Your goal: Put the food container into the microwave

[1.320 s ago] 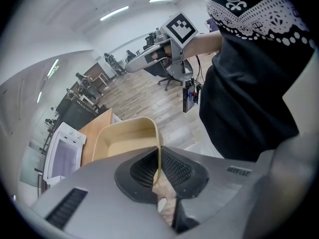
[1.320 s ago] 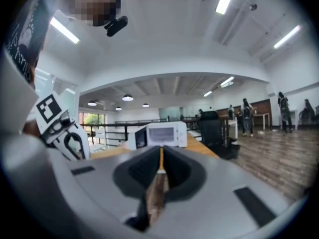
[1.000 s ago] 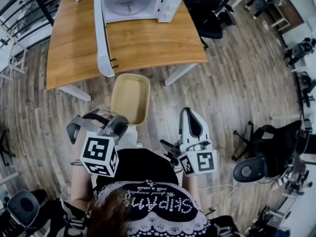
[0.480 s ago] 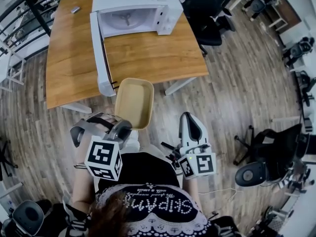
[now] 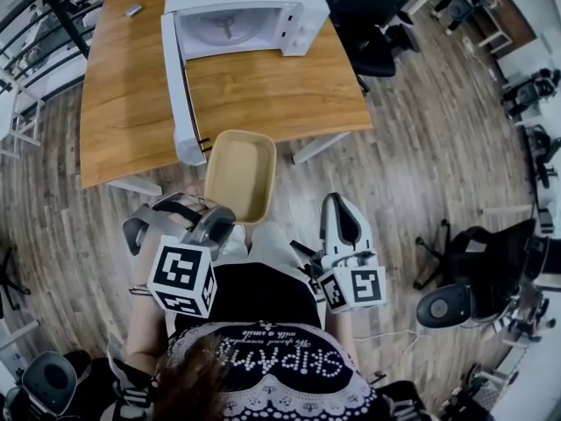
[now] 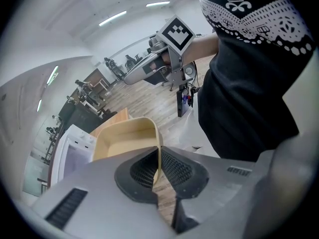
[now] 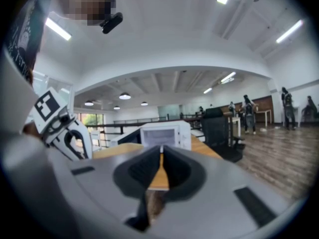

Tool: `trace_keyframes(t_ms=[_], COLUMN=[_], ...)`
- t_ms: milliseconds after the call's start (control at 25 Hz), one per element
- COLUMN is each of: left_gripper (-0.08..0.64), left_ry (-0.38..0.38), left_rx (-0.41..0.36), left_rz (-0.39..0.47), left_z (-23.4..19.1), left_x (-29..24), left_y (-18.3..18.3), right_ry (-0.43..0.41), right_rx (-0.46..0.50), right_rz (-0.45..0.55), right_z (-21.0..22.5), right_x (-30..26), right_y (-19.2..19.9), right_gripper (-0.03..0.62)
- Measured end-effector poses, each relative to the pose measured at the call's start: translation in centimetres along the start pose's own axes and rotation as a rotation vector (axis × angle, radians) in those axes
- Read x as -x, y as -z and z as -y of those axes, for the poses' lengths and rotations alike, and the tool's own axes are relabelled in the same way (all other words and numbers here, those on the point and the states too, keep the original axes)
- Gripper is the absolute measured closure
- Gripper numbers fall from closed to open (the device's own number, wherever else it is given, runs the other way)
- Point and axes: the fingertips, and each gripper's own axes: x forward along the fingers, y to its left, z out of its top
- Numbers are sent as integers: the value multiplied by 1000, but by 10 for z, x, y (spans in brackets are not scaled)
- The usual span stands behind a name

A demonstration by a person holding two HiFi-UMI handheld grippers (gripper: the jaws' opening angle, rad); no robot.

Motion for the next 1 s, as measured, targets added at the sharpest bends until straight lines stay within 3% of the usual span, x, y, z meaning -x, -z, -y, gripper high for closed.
trace_keyframes(t_ms=[680,1000], left_gripper=[515,515], left_ry=[3,-29], left_rx=[4,47], left_rz=[18,26], left_z=[-18,-57], left_x=[-16,-21], left_y=[-3,-5], right_ry=[32,-20], right_rx=[-20,-25], right_rz=[-6,1], right_z=[24,41], right_x=[-12,-54], right_y=[2,-8], right_gripper=[554,554])
